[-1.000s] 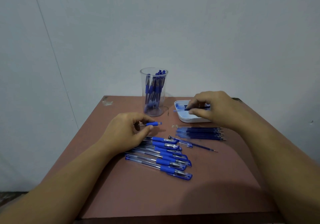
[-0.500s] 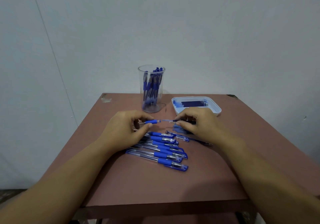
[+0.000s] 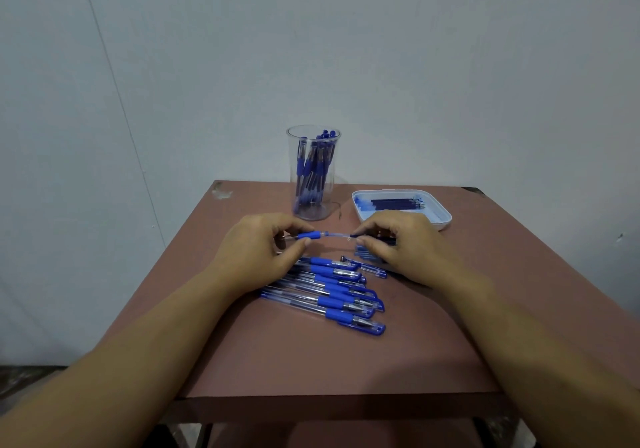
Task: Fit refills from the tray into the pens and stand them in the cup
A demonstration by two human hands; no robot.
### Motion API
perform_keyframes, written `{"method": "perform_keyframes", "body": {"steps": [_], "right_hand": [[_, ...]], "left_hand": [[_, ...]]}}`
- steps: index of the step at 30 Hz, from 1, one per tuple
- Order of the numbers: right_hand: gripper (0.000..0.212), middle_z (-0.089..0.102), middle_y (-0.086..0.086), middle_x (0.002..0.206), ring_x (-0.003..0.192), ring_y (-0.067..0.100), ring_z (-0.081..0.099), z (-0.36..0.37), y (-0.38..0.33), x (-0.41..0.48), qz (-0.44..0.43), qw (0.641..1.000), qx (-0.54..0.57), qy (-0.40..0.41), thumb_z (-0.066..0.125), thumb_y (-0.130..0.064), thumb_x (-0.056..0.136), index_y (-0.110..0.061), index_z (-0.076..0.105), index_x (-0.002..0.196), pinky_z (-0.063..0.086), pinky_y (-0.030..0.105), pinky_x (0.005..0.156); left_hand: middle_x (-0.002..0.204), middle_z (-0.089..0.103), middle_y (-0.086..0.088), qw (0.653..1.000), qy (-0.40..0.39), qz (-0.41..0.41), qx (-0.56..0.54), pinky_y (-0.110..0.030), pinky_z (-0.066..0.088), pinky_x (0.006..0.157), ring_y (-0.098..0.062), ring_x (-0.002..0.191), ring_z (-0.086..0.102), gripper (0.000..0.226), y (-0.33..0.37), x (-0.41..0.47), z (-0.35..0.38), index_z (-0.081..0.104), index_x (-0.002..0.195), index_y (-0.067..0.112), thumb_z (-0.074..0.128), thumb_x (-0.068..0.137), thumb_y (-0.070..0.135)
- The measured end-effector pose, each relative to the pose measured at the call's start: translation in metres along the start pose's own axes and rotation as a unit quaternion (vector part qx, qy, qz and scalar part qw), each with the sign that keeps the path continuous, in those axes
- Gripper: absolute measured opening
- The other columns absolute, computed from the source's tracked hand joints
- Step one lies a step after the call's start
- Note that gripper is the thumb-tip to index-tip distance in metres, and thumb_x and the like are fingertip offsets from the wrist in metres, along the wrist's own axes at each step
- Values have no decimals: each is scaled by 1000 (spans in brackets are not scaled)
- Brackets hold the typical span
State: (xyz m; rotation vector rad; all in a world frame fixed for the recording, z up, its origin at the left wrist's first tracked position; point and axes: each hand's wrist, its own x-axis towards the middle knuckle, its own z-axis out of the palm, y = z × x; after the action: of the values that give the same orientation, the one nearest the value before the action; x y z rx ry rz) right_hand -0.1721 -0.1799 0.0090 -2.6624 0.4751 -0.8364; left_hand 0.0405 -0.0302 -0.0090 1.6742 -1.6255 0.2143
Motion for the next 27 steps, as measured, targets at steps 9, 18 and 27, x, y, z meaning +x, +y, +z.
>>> {"method": "perform_keyframes", "body": {"steps": [9,18,27], "right_hand": [[9,66,-14,80,76,5,59,1,2,0,10,1000,12,-10,71,-22,87,-30,71,92,43,16,63],[9,65,-15,83,80,2,58,0,-1,0,-3,1000,-8,-30,70,-24,88,-28,72,96,45,17,67],[27,64,-21,95,92,-4,56,-1,-14,-2,-23,999,-18,-39,70,-36,87,-34,69,114,43,10,76]], "left_hand": [[75,66,25,1000,3,-1,-21,-23,50,61,-4,66,60,17,1,-1,1,74,101,35,71,84,32],[79,68,23,1000,-16,1,-4,-20,48,61,-3,68,60,17,3,-1,0,74,100,36,71,85,29],[83,69,21,1000,-29,8,4,-19,48,62,-2,70,61,21,6,0,1,74,100,37,64,82,37]]}}
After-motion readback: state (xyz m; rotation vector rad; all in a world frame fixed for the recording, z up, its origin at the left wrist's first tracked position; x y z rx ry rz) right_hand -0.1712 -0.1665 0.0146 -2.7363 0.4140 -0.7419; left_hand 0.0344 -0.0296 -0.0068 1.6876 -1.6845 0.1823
